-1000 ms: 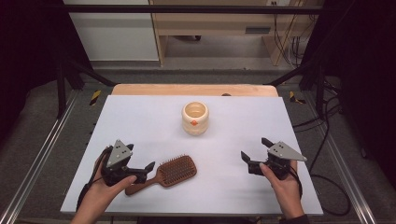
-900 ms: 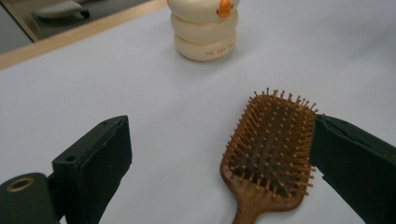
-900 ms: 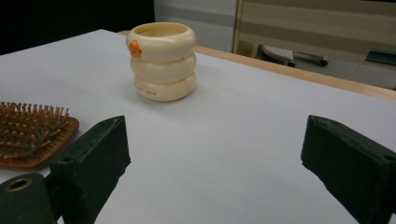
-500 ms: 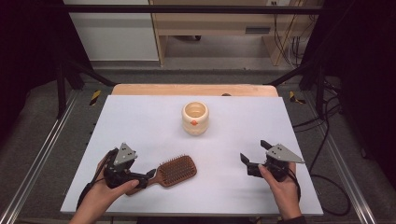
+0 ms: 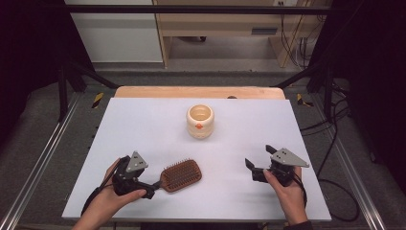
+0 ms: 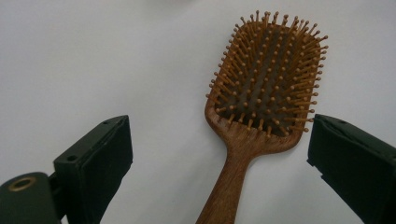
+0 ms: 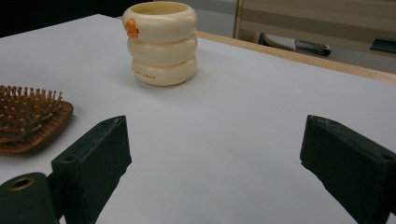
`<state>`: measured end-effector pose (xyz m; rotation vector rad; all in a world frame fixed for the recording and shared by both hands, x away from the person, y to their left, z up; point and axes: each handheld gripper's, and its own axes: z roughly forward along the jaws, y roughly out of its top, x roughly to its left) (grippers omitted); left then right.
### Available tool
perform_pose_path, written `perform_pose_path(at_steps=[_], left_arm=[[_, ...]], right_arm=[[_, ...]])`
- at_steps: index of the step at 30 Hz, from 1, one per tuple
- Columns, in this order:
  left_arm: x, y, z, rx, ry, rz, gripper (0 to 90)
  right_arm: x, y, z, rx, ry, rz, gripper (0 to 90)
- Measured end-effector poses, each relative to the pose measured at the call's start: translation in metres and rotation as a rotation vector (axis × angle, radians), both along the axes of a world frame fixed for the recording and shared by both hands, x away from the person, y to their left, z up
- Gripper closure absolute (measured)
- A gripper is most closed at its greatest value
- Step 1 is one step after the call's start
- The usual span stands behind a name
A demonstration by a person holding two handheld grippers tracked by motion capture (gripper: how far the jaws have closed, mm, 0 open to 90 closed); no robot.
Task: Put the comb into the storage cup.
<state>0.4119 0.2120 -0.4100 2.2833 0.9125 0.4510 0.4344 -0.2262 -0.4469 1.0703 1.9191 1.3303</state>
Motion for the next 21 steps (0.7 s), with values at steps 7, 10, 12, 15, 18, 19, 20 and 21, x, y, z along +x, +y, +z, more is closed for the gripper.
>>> perform_pose_path(at_steps=[7, 10, 12, 15, 18, 19, 20, 21], left_arm=[[0.001, -0.004, -0.006, 0.031, 0.030, -0.030, 7.0], [0.002, -0.005, -0.007, 0.033, 0.038, -0.031, 7.0], [0.002, -0.005, -0.008, 0.034, 0.041, -0.032, 7.1], [0.002, -0.006, -0.009, 0.035, 0.044, -0.042, 7.1], [0.002, -0.006, -0.010, 0.044, 0.051, -0.049, 7.2], [0.003, -0.006, -0.010, 0.045, 0.053, -0.050, 7.3], [0.003, -0.006, -0.010, 0.047, 0.054, -0.050, 7.3], [0.003, -0.006, -0.011, 0.049, 0.057, -0.053, 7.7]], right_arm=[[0.001, 0.000, -0.002, -0.004, 0.007, -0.002, 8.5], [0.001, 0.000, -0.001, -0.002, 0.007, -0.002, 8.4], [0.001, 0.000, -0.001, -0.003, 0.007, -0.002, 8.2], [0.001, 0.000, -0.002, -0.004, 0.010, -0.001, 8.0], [0.001, 0.000, -0.002, -0.005, 0.009, 0.001, 8.0], [0.001, 0.000, -0.002, -0.005, 0.010, 0.000, 8.1], [0.001, 0.000, -0.002, -0.005, 0.010, 0.000, 8.1], [0.001, 0.000, -0.002, -0.006, 0.009, 0.000, 8.0]])
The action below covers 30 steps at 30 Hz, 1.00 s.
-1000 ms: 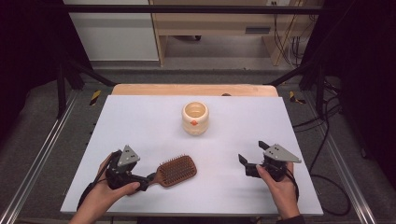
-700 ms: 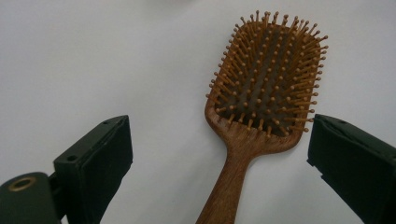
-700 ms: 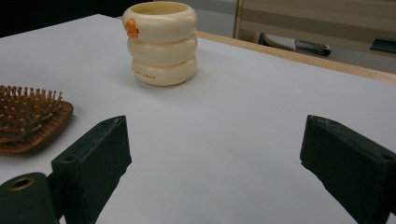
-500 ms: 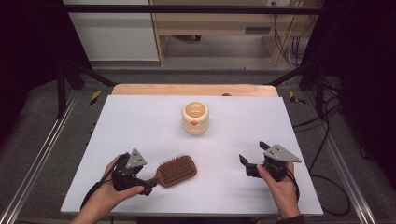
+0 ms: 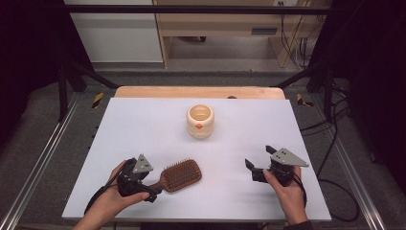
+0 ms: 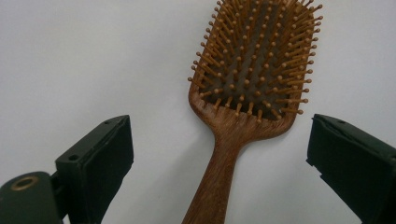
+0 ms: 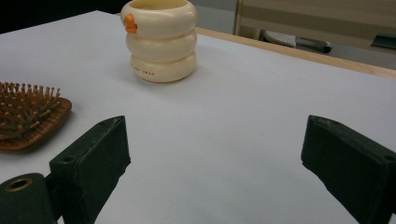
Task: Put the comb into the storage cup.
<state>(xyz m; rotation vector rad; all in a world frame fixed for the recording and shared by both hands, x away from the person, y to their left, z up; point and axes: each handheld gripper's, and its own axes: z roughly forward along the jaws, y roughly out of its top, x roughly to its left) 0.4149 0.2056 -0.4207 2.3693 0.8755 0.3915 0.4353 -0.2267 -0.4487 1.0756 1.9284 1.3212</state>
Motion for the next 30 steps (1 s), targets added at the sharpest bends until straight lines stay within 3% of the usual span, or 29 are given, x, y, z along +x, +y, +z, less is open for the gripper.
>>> perform_pose_path(at_steps=[22, 30], left_arm=[[0.005, -0.004, -0.007, 0.053, 0.062, -0.051, 8.4], [0.011, -0.003, -0.010, 0.080, 0.073, -0.062, 14.1]], right_arm=[[0.000, 0.000, -0.002, 0.003, 0.012, -0.002, 7.8], [0.001, 0.001, -0.002, 0.002, 0.017, 0.003, 7.8]])
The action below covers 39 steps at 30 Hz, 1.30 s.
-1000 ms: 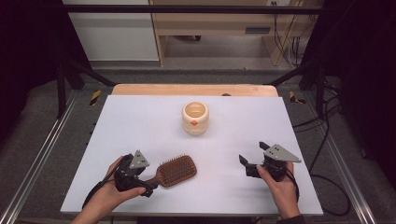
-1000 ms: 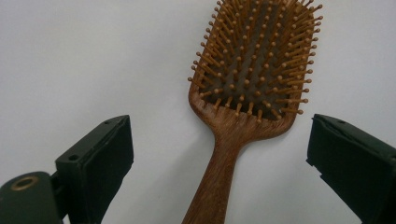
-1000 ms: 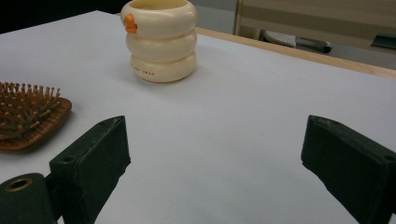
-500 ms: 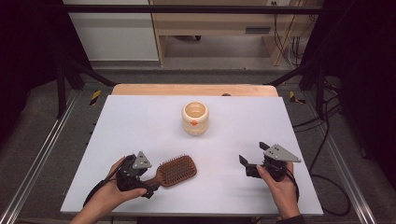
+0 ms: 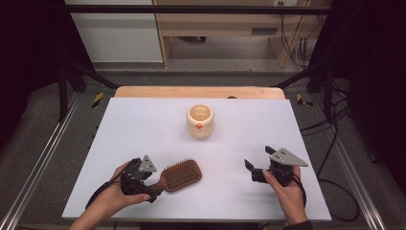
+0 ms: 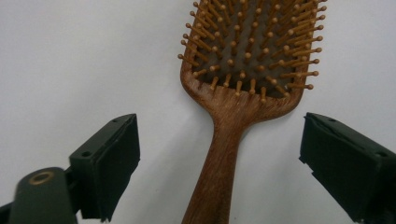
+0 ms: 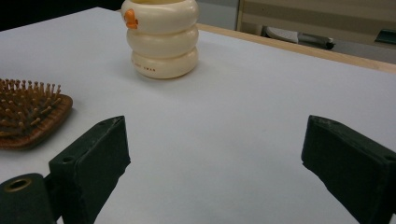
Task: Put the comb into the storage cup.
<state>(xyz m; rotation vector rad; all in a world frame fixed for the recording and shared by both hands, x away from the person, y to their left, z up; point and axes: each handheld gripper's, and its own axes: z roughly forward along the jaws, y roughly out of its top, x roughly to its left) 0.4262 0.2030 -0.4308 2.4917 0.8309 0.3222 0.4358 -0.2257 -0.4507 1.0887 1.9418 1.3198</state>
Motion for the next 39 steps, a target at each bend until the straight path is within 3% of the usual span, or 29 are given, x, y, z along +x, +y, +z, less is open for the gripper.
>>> perform_pose_path(at_steps=[5, 11, 21, 39], left_arm=[[0.004, -0.001, -0.003, 0.046, 0.006, -0.034, 16.2], [0.007, -0.004, -0.005, 0.054, 0.025, -0.064, 21.5], [0.008, -0.006, -0.008, 0.088, 0.064, -0.125, 38.9], [0.010, -0.011, -0.014, 0.125, 0.093, -0.166, 61.3]], right_arm=[[0.000, 0.000, 0.000, -0.002, 0.001, 0.002, 7.8], [0.000, 0.000, -0.001, -0.006, 0.004, 0.004, 7.9], [0.001, 0.000, -0.001, -0.008, 0.008, 0.007, 7.9], [0.001, 0.001, -0.001, -0.008, 0.013, 0.014, 7.9]])
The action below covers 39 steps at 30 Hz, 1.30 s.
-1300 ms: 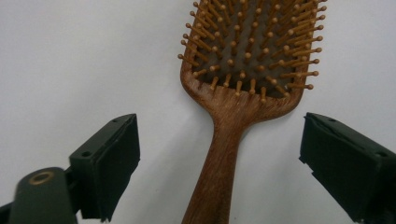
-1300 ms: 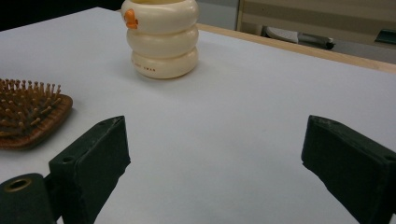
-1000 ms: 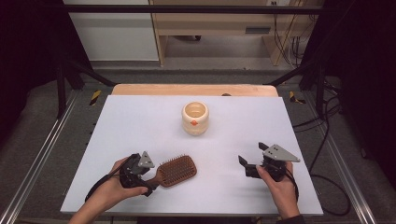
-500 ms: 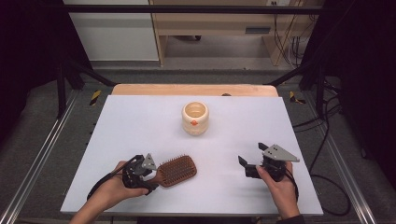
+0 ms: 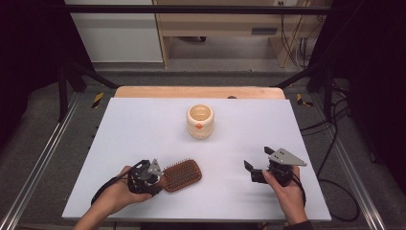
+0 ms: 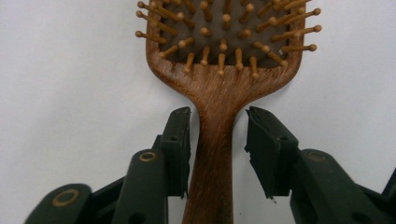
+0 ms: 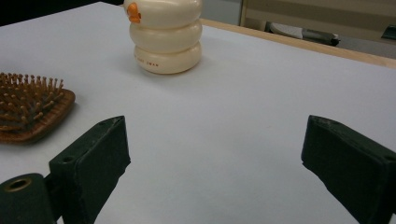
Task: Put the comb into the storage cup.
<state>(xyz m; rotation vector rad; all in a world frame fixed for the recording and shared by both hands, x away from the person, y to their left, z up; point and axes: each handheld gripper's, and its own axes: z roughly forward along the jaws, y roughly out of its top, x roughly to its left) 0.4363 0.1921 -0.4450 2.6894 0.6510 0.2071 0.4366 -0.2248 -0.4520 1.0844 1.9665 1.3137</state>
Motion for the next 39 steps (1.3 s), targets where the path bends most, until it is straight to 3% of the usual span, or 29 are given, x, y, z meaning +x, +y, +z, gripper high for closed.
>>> perform_pose_path(at_steps=[20, 26, 39], left_arm=[[-0.001, -0.005, -0.003, 0.043, 0.021, -0.013, 67.7], [-0.002, -0.011, -0.002, 0.083, 0.012, -0.010, 68.6], [-0.003, -0.015, -0.002, 0.100, 0.037, 0.044, 72.3]], right_arm=[[0.000, 0.000, -0.001, -0.003, 0.005, 0.005, 7.9], [0.000, 0.001, -0.001, -0.003, 0.006, 0.006, 7.9], [0.000, 0.002, -0.001, -0.008, 0.011, 0.012, 7.9]])
